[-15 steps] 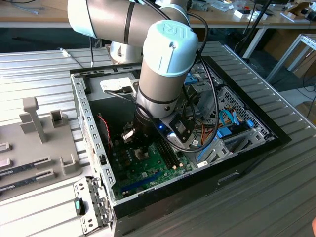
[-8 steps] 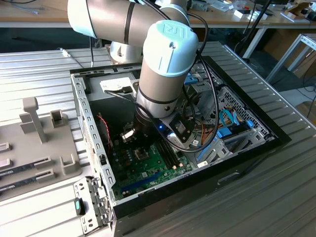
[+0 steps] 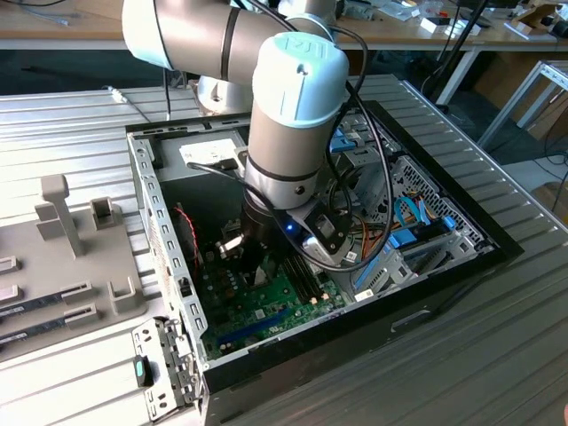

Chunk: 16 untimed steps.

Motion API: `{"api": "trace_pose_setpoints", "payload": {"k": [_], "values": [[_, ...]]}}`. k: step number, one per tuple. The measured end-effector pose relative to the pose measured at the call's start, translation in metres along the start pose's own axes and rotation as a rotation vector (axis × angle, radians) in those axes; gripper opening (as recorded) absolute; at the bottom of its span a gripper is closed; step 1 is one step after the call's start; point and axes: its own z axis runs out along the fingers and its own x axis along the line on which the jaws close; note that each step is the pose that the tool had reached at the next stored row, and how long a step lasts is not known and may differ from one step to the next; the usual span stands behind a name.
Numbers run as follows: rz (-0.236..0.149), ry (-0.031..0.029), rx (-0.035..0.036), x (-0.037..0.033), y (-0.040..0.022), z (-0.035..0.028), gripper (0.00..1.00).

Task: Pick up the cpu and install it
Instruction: 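Place the cpu into insertion slot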

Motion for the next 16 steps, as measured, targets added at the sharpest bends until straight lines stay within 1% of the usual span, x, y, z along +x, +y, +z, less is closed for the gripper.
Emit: {"api": "trace_pose_setpoints", "payload": {"k": [1, 2, 3, 4, 5, 6, 9, 16], "values": [[0.000, 0.0000, 0.0001, 0.0000, 0.0000, 0.0000, 0.44], [0.000, 0.0001, -0.0004, 0.0003, 0.0029, 0.0018, 0.44], [0.000, 0.0000, -0.0009, 0.0007, 0.0094, 0.0044, 0.44], [0.000, 0.0000, -0.0009, 0.0039, 0.0102, 0.0059, 0.44], [0.000, 0.0000, -0.0009, 0.0039, 0.0102, 0.0059, 0.45], [0.000, 0.0000, -0.0009, 0.0039, 0.0102, 0.0059, 0.51], [-0.005, -0.0003, -0.0009, 0.0018, 0.0101, 0.0061, 0.51], [-0.009, -0.0007, -0.0012, 0.0019, 0.0102, 0.0074, 0.51]]}}
